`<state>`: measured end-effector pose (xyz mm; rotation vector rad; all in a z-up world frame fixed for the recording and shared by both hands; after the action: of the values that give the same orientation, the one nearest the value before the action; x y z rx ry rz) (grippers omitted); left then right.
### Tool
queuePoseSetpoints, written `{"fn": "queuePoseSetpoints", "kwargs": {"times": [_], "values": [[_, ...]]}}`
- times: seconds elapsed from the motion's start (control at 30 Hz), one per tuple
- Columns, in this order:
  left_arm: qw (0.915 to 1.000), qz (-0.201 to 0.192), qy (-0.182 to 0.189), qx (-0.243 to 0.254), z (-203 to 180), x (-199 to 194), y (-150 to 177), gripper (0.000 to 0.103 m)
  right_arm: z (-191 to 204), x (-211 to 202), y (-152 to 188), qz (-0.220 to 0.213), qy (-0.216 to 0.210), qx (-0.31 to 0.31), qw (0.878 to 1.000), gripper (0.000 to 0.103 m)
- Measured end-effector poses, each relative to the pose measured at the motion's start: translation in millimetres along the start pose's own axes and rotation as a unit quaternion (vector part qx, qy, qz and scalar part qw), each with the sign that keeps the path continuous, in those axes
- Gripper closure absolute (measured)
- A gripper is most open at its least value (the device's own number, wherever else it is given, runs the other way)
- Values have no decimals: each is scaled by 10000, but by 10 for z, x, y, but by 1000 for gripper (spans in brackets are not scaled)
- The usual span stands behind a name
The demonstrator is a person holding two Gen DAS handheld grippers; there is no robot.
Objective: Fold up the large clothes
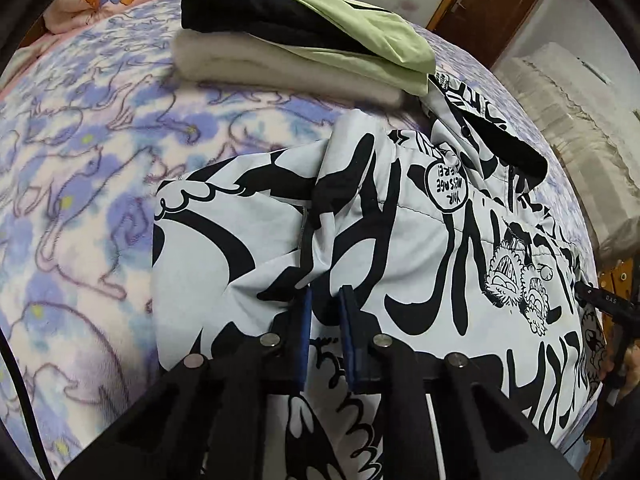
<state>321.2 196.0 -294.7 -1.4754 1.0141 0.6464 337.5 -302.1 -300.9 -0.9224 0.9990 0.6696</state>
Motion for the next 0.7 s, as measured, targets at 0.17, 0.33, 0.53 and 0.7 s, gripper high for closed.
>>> {"fn": "queuePoseSetpoints", "kwargs": {"times": [0.17,0.33,0.53,0.7], "values": [[9993,355,-55,106,-77,-44,-95,84,95,-92,10,268,-101,-171,9994,66],[9981,170,75,591,-357,-367,-703,45,466,-379,-223,347,-592,-310,9972,66],[9906,-415,388,1242,-892,-423,-1880,31,979,-384,-856,205,-1031,-122,9944,55],[9819,-286,466,1813,-1250,116,-2623,31,1320,2,-1395,513,-1333,268,9894,55]]}}
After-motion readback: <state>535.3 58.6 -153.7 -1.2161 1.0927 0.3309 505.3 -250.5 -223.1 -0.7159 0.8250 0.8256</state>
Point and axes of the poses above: each gripper's, at about its wrist camera, not at the fingertips, and x roughly the way its jaws point, z to its left, y to its underside, the point moved 9 cm from there along x, roughly the way its jaws point, and after that the axes turned 15 degrees about x, right-handed, at the moved point
